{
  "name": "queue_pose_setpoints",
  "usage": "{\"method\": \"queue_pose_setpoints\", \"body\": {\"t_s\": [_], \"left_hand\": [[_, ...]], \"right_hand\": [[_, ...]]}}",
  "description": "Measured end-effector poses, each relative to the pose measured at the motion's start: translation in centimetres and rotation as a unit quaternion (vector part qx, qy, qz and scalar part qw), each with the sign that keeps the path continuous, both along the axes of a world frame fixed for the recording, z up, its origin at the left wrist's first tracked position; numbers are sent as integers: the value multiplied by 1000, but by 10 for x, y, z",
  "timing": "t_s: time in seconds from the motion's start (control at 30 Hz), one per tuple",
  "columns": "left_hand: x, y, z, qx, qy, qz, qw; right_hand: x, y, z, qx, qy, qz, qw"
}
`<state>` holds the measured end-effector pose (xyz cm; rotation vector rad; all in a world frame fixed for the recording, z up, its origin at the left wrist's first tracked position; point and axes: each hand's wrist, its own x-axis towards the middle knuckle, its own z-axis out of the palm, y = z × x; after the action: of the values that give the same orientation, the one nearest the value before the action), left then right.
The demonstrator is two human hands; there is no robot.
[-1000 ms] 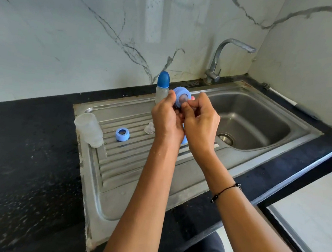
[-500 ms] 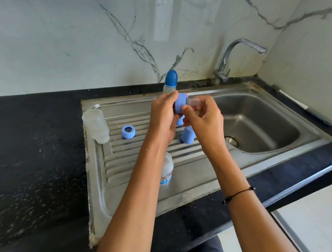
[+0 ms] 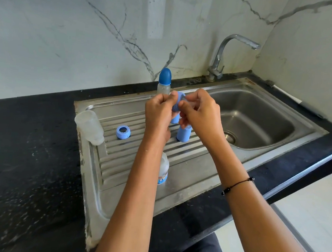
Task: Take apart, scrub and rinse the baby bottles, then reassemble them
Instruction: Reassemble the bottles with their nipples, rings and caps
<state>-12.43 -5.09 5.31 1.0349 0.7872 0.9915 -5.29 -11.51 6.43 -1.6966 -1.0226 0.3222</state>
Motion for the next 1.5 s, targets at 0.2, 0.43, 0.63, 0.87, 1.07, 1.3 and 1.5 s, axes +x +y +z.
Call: {"method": "queue_pose_setpoints", "body": {"t_s": [0.2, 0.43, 0.63, 0.87, 1.07, 1.3, 1.5], "left_hand": [[0, 2, 0, -17, -46, 8, 999], [0, 2, -6, 39, -29, 13, 999], [-9, 4, -4, 27, -1, -73, 997], [-12, 4, -2, -17, -62, -75, 995], [-5, 1, -2, -28, -100, -46, 993], [-2, 2, -6, -16, -150, -52, 987], [-9, 5, -8, -70, -197, -108, 972]], "right_hand": [[-2, 1, 6, 76, 180, 36, 980], [-3, 2, 13, 62, 364, 47, 928], [-6, 0, 6, -31, -84, 1, 996], [-9, 2, 1, 16, -133, -19, 991], [-5, 4, 6, 77, 7, -14, 997], [-4, 3, 16, 105, 276, 46, 954], [-13, 6, 9, 7, -41, -35, 999]]}}
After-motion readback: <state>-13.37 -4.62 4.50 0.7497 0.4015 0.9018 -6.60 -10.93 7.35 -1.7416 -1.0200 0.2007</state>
